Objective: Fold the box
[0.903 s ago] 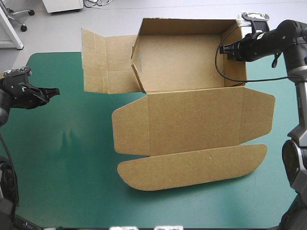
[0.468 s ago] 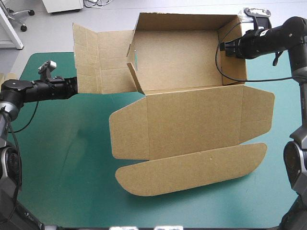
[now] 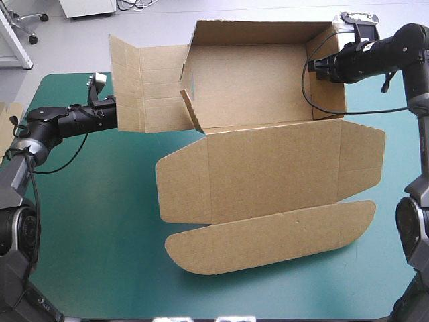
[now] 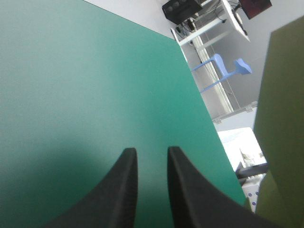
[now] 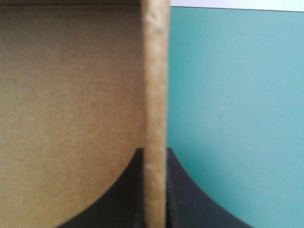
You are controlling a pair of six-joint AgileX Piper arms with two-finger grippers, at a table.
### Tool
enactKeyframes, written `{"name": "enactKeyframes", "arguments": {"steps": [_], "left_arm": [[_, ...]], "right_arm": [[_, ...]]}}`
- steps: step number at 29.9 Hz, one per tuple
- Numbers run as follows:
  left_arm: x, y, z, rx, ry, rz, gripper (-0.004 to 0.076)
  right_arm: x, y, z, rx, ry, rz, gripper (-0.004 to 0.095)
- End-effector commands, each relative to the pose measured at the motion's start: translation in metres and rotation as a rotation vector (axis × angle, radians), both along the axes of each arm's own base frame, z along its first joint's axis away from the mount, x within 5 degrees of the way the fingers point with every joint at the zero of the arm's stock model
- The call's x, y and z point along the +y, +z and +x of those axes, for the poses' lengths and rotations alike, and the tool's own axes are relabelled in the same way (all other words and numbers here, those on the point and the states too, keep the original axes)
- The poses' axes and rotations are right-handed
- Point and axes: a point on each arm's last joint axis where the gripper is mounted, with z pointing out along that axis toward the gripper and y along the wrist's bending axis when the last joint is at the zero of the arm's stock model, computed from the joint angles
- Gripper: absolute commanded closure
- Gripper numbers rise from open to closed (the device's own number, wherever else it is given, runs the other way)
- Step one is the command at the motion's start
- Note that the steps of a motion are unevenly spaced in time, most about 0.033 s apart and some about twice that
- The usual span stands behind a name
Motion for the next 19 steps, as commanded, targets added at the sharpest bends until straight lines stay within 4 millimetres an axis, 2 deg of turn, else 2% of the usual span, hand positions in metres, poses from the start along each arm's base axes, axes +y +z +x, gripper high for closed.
{"name": "enactKeyframes", "arguments": {"steps": [1,8,15,19], "left_arm": [[-0.013,0.037,-0.01,-0.105,-0.056,-0.119,0.0557],[-0.02,0.061,-0.015,-0.183,-0.14,-0.246,0.0459],[-0.046,0.101,-0.021,-0.289,-0.25,-0.252,0.0458],[-0.053,0.123,-0.024,-0.334,-0.277,-0.238,0.0458]], "right_arm": [[-0.001,0.029,-0.012,-0.12,-0.019,0.046,0.0936],[-0.001,0.024,-0.007,-0.111,-0.021,0.047,0.0936],[-0.002,0.024,-0.006,-0.116,-0.028,0.039,0.0936],[-0.002,0.025,-0.005,-0.124,-0.033,0.042,0.0936]]}}
